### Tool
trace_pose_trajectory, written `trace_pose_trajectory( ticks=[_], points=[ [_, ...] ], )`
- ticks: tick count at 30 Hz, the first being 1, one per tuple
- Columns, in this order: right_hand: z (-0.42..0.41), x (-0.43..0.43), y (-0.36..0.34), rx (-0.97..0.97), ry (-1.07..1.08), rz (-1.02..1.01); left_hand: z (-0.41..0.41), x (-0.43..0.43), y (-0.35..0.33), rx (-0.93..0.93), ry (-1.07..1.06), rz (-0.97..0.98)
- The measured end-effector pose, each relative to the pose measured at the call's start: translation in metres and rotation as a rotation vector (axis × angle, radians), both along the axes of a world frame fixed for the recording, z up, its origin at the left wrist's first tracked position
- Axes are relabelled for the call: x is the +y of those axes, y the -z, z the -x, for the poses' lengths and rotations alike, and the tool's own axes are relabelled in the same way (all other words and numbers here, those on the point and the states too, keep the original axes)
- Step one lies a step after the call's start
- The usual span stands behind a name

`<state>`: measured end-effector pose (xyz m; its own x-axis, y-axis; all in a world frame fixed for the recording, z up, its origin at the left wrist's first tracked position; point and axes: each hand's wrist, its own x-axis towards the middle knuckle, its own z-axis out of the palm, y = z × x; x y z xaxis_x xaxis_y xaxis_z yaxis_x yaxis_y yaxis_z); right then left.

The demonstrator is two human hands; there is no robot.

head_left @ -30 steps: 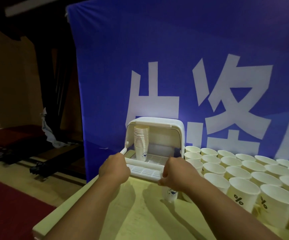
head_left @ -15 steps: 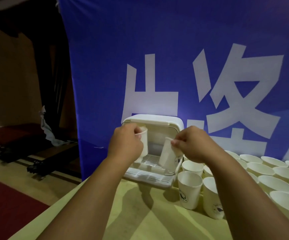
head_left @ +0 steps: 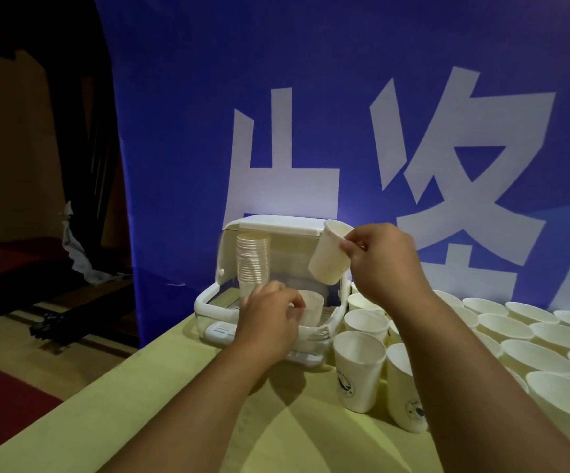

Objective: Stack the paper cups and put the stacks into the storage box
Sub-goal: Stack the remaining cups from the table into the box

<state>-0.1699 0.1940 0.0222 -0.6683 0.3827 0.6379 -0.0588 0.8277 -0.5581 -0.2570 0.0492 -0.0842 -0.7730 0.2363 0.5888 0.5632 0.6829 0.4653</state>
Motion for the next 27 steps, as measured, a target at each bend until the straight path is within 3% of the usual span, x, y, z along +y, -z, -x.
trace_pose_trajectory(
  ticks=[7,18,27],
  points=[
    [0.011,-0.012,0.02,-0.077,-0.03,-0.071,-0.001,-0.012,0.001,-0.041,0.145,-0.002],
    [0.019,-0.018,0.037,-0.423,-0.105,-0.192,-0.004,-0.017,0.0,-0.112,0.224,-0.143],
    [0.024,-0.01,0.057,-0.409,-0.074,-0.226,-0.002,-0.017,0.005,-0.049,0.11,-0.105]
  ],
)
